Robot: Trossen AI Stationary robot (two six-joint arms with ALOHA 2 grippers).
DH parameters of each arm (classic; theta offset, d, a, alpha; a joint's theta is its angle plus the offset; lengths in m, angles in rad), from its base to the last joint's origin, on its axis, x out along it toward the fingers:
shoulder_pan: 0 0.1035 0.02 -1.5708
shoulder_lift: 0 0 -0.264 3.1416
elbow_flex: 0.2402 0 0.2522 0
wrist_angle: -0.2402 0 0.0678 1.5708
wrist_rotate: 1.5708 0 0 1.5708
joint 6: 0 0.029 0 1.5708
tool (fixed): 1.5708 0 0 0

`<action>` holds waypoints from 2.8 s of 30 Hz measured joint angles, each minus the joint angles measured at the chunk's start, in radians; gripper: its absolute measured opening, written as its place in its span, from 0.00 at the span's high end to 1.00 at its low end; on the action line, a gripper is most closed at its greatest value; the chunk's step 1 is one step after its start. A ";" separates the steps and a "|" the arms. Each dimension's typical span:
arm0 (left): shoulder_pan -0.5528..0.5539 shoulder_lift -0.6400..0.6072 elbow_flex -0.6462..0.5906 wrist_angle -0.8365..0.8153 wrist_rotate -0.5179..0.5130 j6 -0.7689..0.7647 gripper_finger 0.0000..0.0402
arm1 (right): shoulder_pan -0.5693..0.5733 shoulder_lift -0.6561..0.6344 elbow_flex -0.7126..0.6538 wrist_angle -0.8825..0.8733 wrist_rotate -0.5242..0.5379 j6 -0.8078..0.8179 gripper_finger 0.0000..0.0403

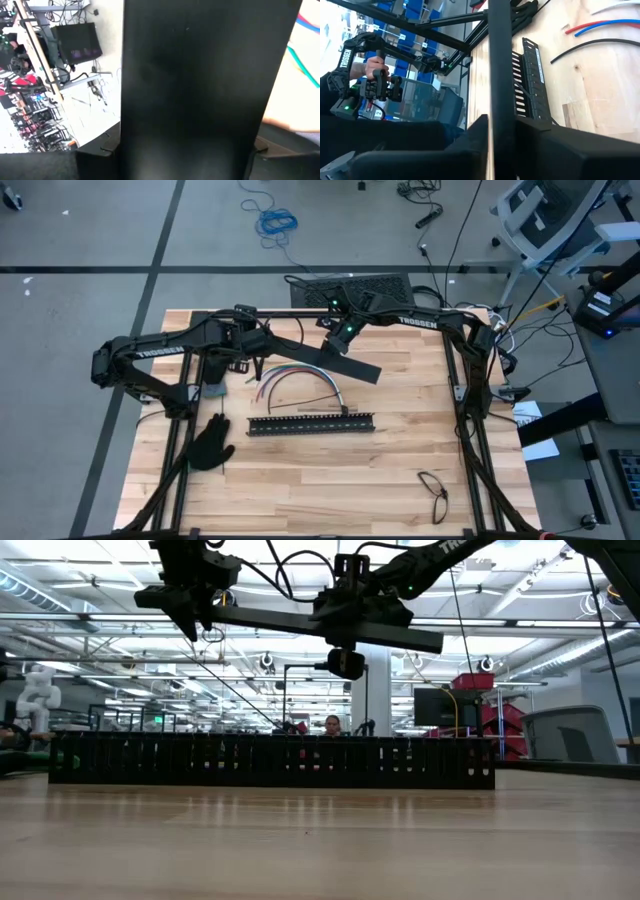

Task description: Ziptie cables

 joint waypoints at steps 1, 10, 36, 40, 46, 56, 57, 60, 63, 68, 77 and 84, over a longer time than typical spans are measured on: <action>0.000 0.000 0.000 0.000 0.000 0.001 0.47 | 0.000 0.000 0.000 0.000 0.000 -0.001 0.83; 0.000 0.000 0.000 -0.019 0.016 -0.003 0.48 | 0.000 0.000 0.000 0.007 0.006 -0.023 0.53; 0.000 0.000 -0.088 0.059 0.224 -0.059 0.49 | -0.028 0.001 0.000 -0.056 0.274 -0.233 0.38; 0.000 0.000 -0.183 0.134 0.232 -0.055 0.49 | -0.028 0.001 0.000 -0.056 0.308 -0.248 0.38; 0.000 0.000 -0.332 0.315 0.231 -0.054 0.49 | -0.029 0.001 0.000 -0.055 0.404 -0.293 0.38; 0.050 0.038 -0.480 0.502 0.241 -0.052 0.49 | 0.044 0.001 0.000 -0.125 0.923 -0.595 0.38; 0.062 0.044 -0.480 0.508 0.259 -0.050 0.48 | 0.063 0.003 0.000 -0.148 0.968 -0.636 0.38; 0.094 0.070 -0.480 0.545 0.292 -0.045 0.47 | 0.122 0.010 0.000 -0.203 1.042 -0.710 0.38; 0.121 0.098 -0.480 0.617 0.298 -0.045 0.47 | 0.174 0.009 -0.001 -0.180 1.047 -0.718 0.38; 0.150 0.152 -0.480 0.702 0.337 -0.045 0.47 | 0.220 0.012 0.000 -0.108 1.048 -0.729 0.38; 0.134 0.186 -0.480 0.755 0.362 -0.054 0.46 | 0.193 0.062 0.000 -0.107 1.053 -0.602 0.38; 0.135 0.186 -0.480 0.732 0.364 -0.055 0.46 | 0.180 0.091 0.000 -0.108 1.056 -0.643 0.31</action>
